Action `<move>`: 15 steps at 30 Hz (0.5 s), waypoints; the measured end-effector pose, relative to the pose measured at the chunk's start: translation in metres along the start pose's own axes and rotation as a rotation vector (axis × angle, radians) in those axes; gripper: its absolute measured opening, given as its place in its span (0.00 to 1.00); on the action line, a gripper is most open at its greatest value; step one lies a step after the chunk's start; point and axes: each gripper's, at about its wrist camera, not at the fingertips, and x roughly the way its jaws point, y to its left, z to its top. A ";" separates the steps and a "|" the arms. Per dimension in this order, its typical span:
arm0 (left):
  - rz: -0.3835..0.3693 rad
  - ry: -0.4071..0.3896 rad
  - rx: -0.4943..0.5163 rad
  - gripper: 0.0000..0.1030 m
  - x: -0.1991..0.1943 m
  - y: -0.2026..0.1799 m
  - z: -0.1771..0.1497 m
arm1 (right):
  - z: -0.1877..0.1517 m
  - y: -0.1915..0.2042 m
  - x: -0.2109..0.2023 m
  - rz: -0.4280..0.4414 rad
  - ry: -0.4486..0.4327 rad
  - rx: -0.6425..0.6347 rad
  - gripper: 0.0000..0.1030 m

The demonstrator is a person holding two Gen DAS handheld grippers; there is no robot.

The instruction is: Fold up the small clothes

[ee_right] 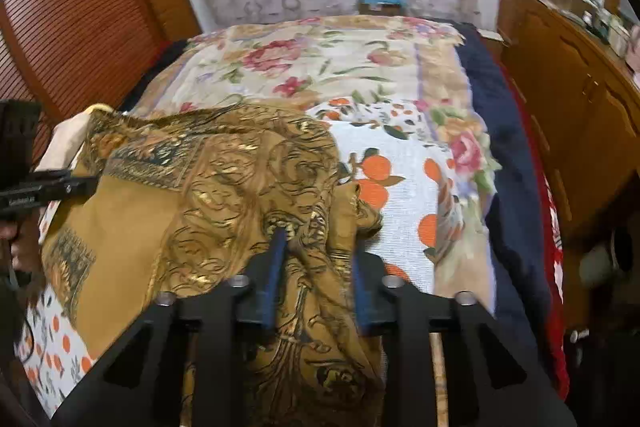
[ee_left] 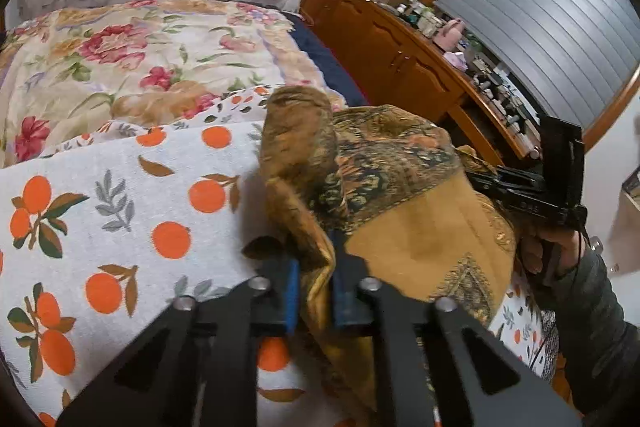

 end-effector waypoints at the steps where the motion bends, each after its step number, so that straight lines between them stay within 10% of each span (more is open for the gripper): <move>1: -0.002 -0.014 0.012 0.03 -0.004 -0.004 0.000 | 0.000 0.001 -0.003 0.001 -0.010 -0.002 0.09; 15: -0.042 -0.255 0.072 0.02 -0.112 -0.043 -0.010 | 0.012 0.078 -0.095 -0.074 -0.322 -0.150 0.06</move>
